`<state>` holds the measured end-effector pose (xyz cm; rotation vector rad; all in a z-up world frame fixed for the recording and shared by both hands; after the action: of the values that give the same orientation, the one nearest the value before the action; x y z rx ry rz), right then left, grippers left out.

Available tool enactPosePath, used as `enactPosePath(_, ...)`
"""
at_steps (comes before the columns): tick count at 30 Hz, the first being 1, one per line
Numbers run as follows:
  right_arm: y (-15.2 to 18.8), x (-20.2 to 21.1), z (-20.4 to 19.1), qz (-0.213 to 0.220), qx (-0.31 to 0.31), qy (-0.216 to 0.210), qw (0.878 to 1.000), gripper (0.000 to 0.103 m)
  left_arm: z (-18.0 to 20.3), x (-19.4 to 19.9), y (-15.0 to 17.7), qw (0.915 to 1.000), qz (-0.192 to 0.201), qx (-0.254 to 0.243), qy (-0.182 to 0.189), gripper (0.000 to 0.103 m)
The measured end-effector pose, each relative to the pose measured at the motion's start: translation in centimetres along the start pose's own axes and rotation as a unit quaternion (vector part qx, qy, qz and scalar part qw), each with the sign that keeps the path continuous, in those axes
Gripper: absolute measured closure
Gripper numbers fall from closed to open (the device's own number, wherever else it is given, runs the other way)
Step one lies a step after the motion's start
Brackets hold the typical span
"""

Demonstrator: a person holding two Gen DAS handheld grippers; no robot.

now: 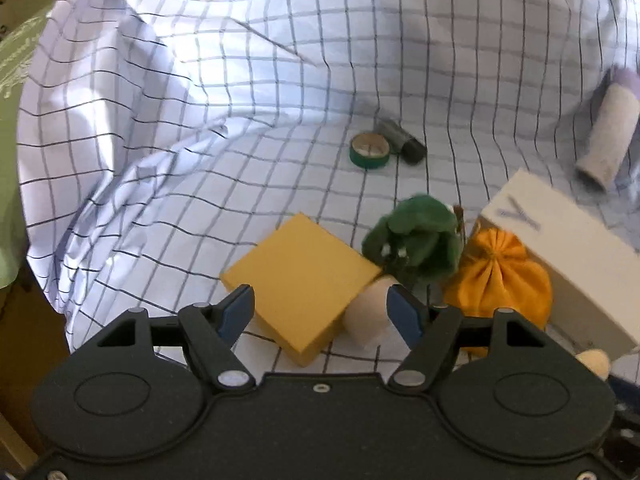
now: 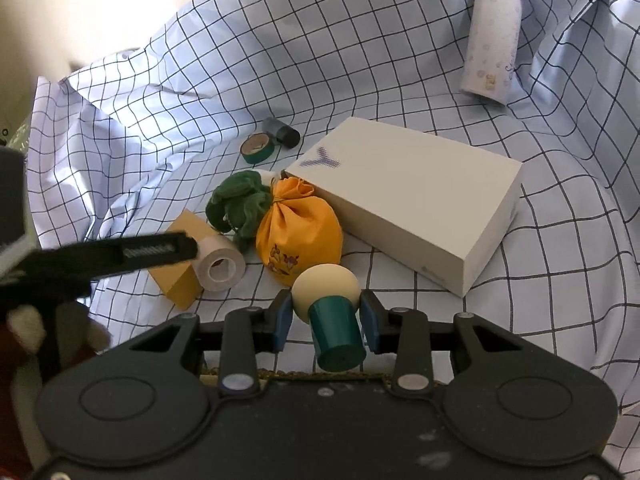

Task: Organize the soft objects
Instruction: 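Grasp the beige tape roll with the left tool while the right tool holds the mushroom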

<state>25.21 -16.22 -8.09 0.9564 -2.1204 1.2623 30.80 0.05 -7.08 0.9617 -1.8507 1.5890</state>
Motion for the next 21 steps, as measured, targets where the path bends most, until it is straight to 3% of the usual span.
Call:
enactPosePath(6, 0.3, 0.3, 0.2, -0.002, -0.004, 0.0, 1.0, 0.067, 0.8, -0.4, 1.7, 0.9994, -0.025, -0.021, 0.011, 0.035)
enactPosePath(13, 0.3, 0.4, 0.1, -0.002, -0.006, -0.002, 1.0, 0.067, -0.2, 0.5, 0.1, 0.9999, 0.01, 0.007, -0.001, 0.035)
enactPosePath(17, 0.4, 0.7, -0.1, -0.001, -0.003, -0.005, 1.0, 0.067, 0.4, -1.0, -0.2, 0.9997, 0.002, -0.011, -0.024, 0.034)
enactPosePath(21, 0.4, 0.9, 0.2, -0.003, -0.005, -0.005, 1.0, 0.067, 1.2, -0.6, 0.2, 0.9995, 0.008, -0.028, -0.012, 0.033)
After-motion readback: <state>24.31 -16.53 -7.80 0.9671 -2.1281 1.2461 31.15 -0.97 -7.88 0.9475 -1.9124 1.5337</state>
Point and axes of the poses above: each gripper's, at about its wrist camera, not at the fingertips, and x roughly against the way its jaws point, z to its right, y to its underside, the point moved 5 cm from there along -x, roughly the way its jaws point, and after that the axes turned 8 degrees about -y, right-handed, at the moved point
